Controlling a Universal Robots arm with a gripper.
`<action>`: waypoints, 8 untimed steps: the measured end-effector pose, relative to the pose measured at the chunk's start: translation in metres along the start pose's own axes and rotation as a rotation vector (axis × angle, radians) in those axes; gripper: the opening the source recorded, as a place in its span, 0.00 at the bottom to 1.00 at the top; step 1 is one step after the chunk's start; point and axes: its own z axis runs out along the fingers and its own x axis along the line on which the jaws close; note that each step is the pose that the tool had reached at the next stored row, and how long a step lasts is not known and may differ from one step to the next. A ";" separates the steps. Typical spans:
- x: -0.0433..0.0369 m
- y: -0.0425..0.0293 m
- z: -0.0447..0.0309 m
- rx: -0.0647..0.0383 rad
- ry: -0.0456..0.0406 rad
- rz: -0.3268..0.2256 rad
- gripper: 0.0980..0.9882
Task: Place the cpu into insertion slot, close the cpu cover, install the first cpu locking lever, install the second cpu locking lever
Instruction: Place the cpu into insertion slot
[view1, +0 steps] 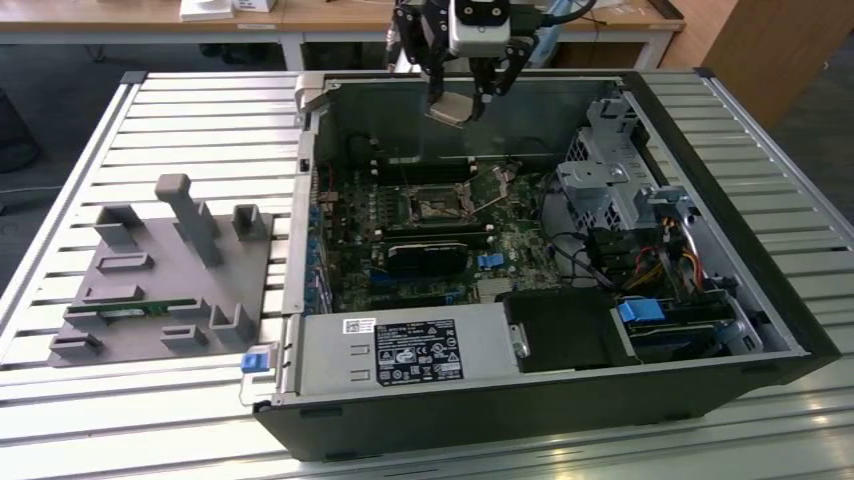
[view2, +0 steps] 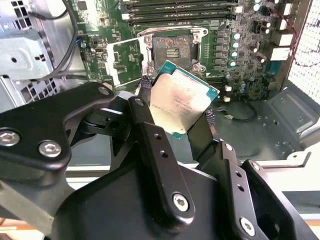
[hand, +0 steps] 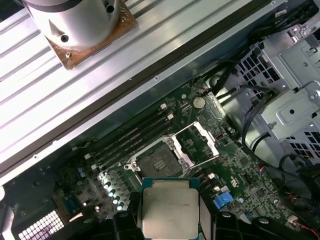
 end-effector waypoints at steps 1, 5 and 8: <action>0.0000 0.0000 0.0001 0.000 -0.0007 0.008 0.50; 0.0002 -0.0002 0.0004 -0.001 -0.0033 0.038 0.50; 0.0003 -0.0002 0.0005 -0.001 -0.0050 0.057 0.50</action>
